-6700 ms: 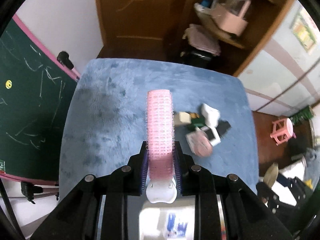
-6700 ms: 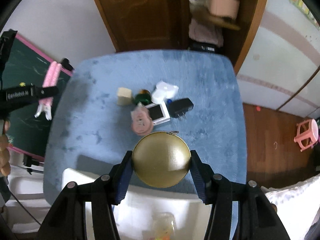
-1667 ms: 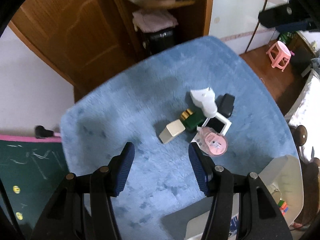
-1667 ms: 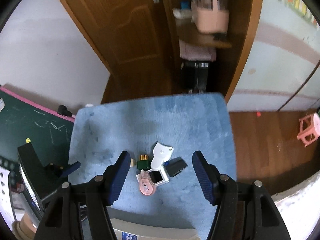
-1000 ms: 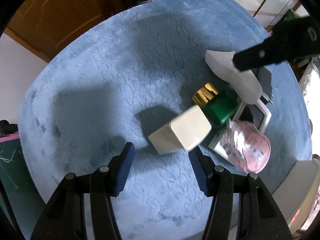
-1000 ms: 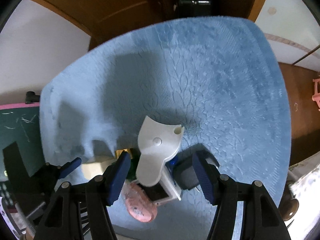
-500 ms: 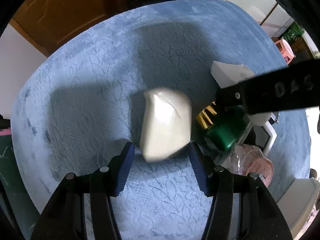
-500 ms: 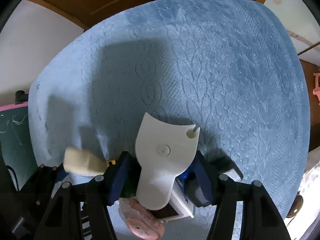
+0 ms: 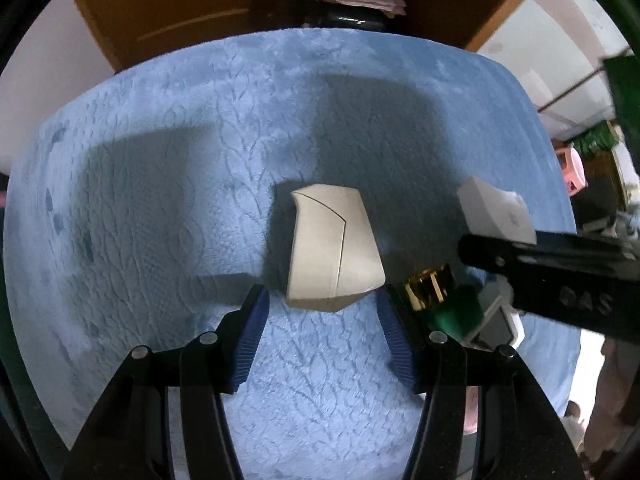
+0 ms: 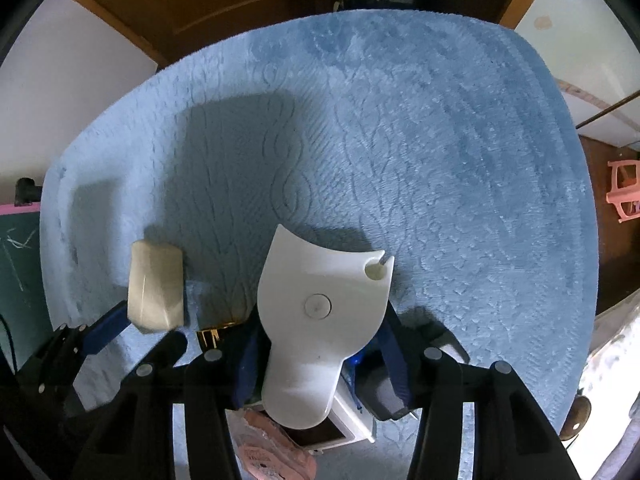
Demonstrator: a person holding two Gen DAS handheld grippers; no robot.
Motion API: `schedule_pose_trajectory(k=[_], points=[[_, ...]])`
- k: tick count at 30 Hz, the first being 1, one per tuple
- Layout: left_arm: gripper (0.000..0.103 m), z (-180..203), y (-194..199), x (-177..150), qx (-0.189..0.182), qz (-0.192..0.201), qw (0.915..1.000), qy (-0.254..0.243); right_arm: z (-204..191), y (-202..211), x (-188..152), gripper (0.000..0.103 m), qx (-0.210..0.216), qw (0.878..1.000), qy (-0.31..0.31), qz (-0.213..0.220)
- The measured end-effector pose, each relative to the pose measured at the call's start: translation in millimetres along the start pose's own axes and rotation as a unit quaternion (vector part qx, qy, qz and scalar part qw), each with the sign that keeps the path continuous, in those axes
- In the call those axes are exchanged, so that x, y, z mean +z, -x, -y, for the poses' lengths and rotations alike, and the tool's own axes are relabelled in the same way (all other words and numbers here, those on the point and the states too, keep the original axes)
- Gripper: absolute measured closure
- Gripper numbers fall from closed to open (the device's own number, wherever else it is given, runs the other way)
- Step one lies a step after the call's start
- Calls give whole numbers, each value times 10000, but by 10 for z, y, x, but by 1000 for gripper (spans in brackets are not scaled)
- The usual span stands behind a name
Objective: Organize rigid objects
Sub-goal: 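Grasp the beige cube with the left tool while the right tool grasps the white plastic piece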
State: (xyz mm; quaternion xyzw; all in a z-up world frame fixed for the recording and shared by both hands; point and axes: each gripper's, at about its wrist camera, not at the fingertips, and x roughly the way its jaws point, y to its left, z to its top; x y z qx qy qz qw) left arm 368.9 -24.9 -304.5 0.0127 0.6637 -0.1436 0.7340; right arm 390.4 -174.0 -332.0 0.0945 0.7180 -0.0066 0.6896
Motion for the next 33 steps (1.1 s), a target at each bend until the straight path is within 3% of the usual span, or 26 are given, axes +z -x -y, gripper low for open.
schedule_pose_trajectory(k=[4, 8, 13, 17, 26, 28, 33], points=[[43, -87, -25, 72, -129, -28, 9993, 346, 46, 66, -7, 50, 79, 10000, 12, 56], [43, -208, -1, 123, -544, 25, 9945, 896, 95, 119, 4, 50, 182, 9998, 9, 73], [43, -334, 40, 108, -526, 82, 9893, 1355, 275, 202, -1, 50, 269, 9996, -11, 105], [43, -134, -7, 64, -305, 174, 9882, 1492, 317, 284, -13, 50, 317, 9994, -24, 169], [43, 216, -127, 65, 672, 63, 9897, 1265, 488, 319, -28, 50, 323, 9991, -134, 224], [51, 253, -139, 47, 856, 60, 9892, 1192, 532, 359, -44, 50, 342, 9990, -149, 262], [51, 246, -122, 20, 958, 25, 9878, 1231, 698, 442, -103, 50, 411, 9984, -177, 355]])
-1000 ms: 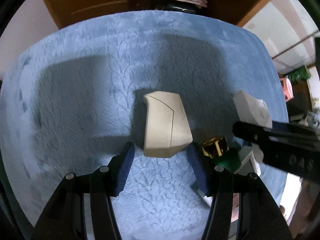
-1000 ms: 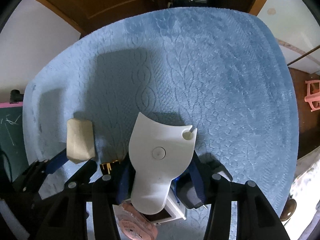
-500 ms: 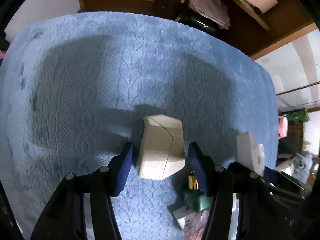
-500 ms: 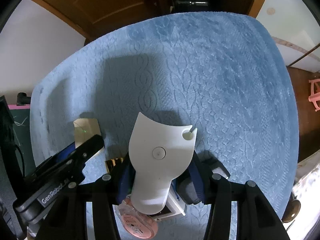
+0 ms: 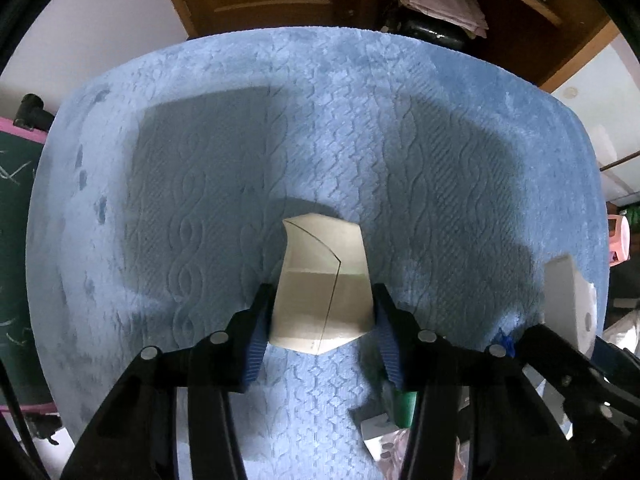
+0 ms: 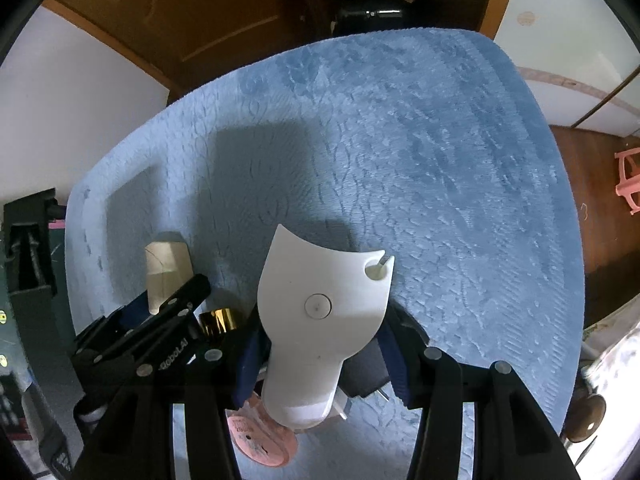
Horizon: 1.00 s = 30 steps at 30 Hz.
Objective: Organize rigid objects
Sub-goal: 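Grasp the beige cube with the left tool while the right tool grasps the white plastic piece, then carry the beige cube and white plastic piece with both tools over the tray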
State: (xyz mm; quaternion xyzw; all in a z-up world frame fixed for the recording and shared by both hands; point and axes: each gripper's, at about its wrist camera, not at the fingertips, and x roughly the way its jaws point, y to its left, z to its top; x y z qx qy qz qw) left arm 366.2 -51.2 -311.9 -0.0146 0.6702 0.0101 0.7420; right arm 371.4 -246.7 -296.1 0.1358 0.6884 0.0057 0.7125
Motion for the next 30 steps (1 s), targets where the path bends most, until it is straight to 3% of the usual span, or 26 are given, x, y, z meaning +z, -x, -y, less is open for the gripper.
schedule_pose_trajectory(k=[6, 16, 30], points=[[52, 40, 226, -114, 28, 237, 9996, -170, 186, 186, -99, 50, 19, 10000, 19, 86], [52, 86, 962, -402, -66, 811, 9955, -492, 147, 747, -358, 50, 104, 9983, 254, 508], [52, 2, 2113, -1118, -386, 1549, 9856, -550, -211, 1799, -1228, 50, 322, 9835, 863, 1555]])
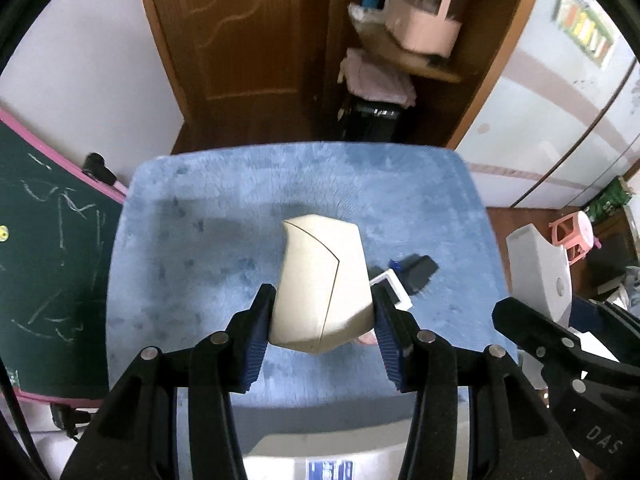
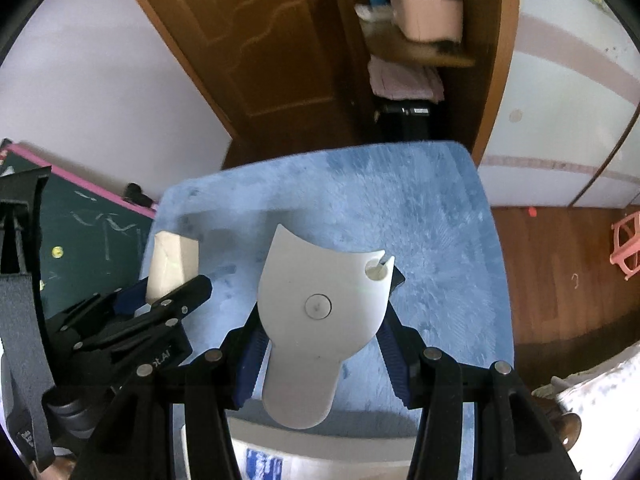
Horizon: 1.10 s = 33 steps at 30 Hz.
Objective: Organize rigid objects
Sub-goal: 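Carry the beige cube and white plastic piece with both tools over the tray, then lower the beige cube and white piece into the tray and open both tools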
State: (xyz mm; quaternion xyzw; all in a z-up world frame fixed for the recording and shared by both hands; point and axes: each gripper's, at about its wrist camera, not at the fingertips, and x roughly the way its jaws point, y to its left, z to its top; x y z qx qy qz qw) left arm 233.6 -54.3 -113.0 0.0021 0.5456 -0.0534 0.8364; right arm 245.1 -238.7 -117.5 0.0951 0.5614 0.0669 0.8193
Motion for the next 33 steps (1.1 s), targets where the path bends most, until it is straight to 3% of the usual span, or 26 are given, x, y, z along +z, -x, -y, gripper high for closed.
schedule_pose_trajectory(k=[10, 17, 22, 26, 33], points=[[52, 9, 764, -585, -10, 427, 9990, -123, -204, 873, -586, 50, -74, 9955, 439, 842], [52, 20, 984, -1030, 76, 585, 9981, -200, -335, 1164, -1020, 50, -229, 9895, 794, 1189], [52, 3, 914, -1389, 166, 496, 9983, -264, -421, 1270, -1295, 50, -374, 9849, 989, 1371], [52, -61, 659, -1666, 183, 101, 9997, -105, -442, 1199, -1511, 50, -406, 9854, 1063, 1268], [52, 14, 292, -2070, 157, -419, 9989, -117, -248, 581, -1957, 50, -399, 9952, 839, 320]])
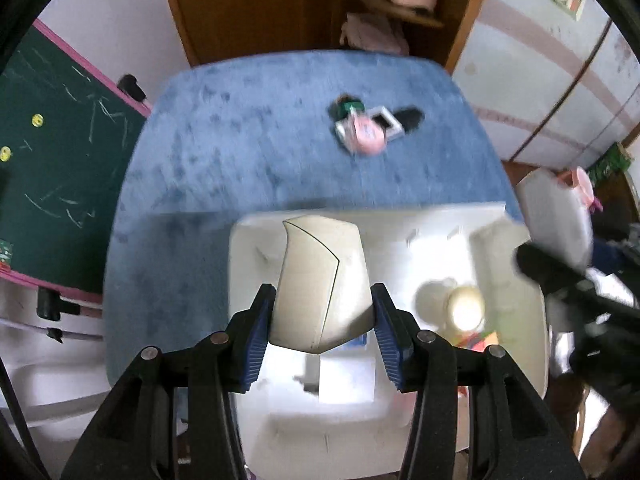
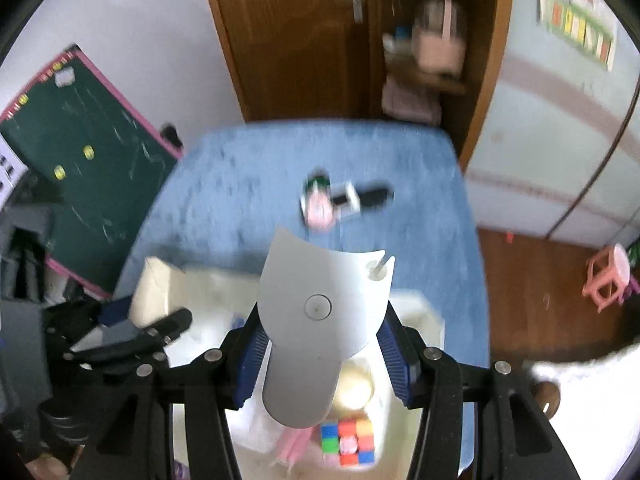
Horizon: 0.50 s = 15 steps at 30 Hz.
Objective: Organize rigid objects
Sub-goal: 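Lower the beige cube and white piece into the tray and open both tools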
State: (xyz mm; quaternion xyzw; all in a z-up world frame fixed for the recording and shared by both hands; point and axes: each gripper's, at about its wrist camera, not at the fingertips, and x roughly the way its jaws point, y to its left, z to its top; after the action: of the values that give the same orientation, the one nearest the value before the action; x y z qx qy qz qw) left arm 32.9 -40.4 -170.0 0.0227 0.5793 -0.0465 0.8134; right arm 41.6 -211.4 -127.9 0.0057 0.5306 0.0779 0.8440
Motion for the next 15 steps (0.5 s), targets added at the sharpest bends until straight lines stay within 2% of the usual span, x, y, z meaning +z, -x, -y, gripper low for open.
schedule_pose_trajectory(k=[5, 10, 15], points=[[52, 68, -244, -194, -10, -318, 9994, -135, -3, -529, -412, 50, 151, 9959, -88, -891], [52, 84, -434, -381, 83, -622, 9975, -333, -96, -779, -643, 50, 144, 9918, 93, -1266], [52, 33, -557, -485, -88, -878, 9957, -290, -134, -923, -702, 49, 115, 9875, 235, -1552]])
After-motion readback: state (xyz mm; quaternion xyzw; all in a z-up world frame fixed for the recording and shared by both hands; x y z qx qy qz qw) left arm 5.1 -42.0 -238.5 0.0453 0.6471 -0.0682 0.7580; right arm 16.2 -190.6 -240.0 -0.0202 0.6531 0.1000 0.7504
